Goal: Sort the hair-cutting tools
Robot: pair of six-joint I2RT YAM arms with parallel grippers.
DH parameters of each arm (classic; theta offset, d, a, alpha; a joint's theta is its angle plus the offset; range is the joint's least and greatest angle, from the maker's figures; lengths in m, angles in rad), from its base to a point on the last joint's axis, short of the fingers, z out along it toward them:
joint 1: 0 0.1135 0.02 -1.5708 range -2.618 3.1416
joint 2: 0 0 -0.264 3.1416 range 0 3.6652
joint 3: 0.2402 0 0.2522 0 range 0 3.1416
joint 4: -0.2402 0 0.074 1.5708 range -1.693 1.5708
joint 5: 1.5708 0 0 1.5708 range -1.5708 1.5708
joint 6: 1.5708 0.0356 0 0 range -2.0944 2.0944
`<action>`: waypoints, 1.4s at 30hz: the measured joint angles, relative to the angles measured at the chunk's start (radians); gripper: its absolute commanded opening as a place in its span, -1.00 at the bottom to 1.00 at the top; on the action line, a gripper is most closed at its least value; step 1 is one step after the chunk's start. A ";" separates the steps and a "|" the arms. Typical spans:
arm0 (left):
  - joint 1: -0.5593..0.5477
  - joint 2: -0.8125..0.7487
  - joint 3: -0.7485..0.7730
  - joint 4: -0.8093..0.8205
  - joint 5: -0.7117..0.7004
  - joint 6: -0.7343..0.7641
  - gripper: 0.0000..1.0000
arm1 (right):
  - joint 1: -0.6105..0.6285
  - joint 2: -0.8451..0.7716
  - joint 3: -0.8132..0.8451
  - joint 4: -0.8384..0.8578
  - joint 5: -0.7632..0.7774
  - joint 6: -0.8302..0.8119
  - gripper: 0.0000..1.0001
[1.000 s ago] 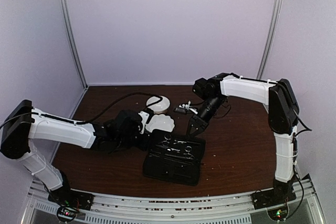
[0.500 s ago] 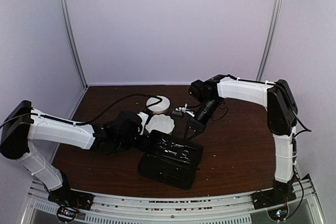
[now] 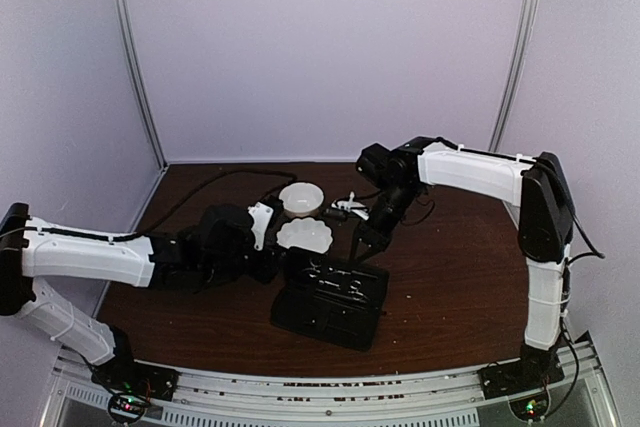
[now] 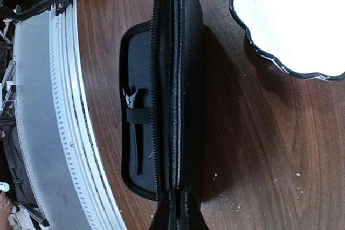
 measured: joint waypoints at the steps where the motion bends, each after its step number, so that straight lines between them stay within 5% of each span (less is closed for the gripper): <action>1: -0.001 -0.029 -0.005 -0.002 -0.002 0.001 -0.25 | 0.005 -0.013 0.000 0.002 0.017 0.000 -1.00; 10: -0.003 -0.184 -0.091 -0.084 -0.069 -0.013 -0.20 | 0.128 -0.076 -0.016 0.042 0.145 -0.029 -1.00; 16: -0.003 -0.248 -0.104 -0.134 -0.104 -0.025 -0.14 | 0.264 -0.076 -0.106 0.070 0.175 -0.060 -0.61; 25: 0.002 -0.207 -0.101 -0.159 -0.112 -0.024 -0.11 | 0.369 -0.069 -0.235 0.127 0.208 -0.078 -0.52; 36: 0.015 0.031 -0.025 -0.145 0.135 0.043 -0.42 | 0.377 -0.072 -0.292 0.192 0.227 -0.084 -0.43; 42: 0.008 0.063 -0.002 -0.097 0.307 0.144 -0.18 | 0.335 -0.283 -0.439 0.220 0.255 -0.109 -0.09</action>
